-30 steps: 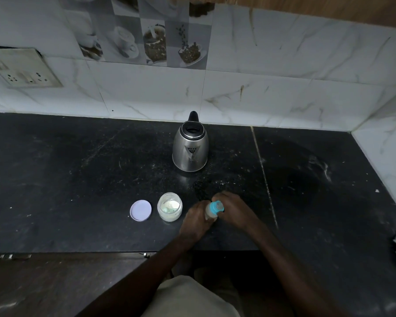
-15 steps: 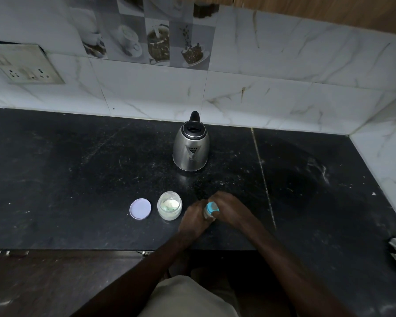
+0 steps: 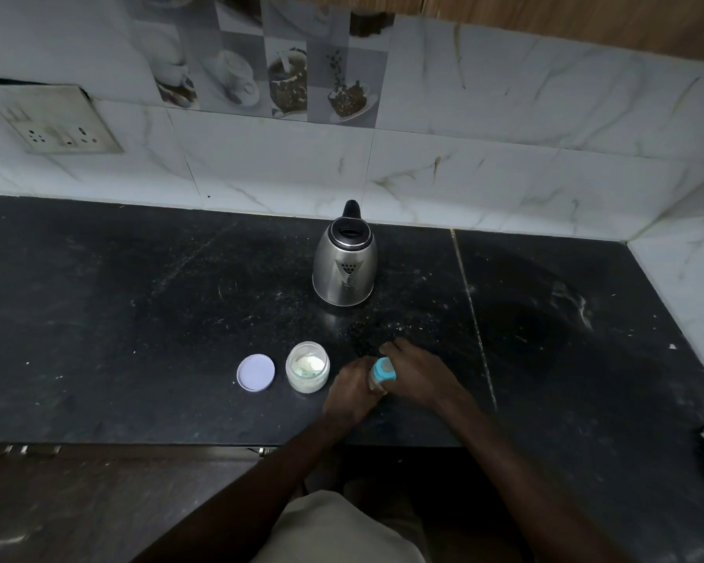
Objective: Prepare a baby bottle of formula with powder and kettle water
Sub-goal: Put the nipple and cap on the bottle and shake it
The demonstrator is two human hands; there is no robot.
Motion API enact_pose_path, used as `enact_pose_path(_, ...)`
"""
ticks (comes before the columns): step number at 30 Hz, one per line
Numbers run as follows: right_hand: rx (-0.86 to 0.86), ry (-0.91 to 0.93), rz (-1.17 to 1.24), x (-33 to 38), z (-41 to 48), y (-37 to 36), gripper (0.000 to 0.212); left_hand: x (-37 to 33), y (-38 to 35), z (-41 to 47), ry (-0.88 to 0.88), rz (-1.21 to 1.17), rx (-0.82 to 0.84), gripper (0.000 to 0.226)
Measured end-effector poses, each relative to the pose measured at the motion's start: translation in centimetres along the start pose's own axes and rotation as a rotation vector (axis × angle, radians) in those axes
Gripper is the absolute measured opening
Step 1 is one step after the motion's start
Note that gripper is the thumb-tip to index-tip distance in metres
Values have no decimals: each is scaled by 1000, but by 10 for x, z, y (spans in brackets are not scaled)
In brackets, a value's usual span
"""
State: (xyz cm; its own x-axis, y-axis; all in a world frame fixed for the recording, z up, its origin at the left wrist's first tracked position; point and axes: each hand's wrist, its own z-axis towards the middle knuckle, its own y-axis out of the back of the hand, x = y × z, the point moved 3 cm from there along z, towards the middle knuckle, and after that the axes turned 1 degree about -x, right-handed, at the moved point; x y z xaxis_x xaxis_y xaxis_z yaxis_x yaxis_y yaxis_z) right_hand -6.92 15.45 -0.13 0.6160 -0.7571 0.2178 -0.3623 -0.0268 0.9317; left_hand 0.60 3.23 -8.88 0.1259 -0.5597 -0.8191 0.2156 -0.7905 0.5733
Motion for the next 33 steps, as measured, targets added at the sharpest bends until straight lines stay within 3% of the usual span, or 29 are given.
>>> enact_pose_path(5,-10,83,54,-4,-3,2,36,2,-1,0,20,-6,-3,38)
enact_pose_path(10,6,69,17,0,1,6,46,1,-1,0,23,6,-1,38)
enact_pose_path(29,-4,38,28,2,7,7,40,0,1,2,56,18,24,42)
enact_pose_path(33,-31,139,114,-1,4,3,38,3,-1,2,70,-3,25,45)
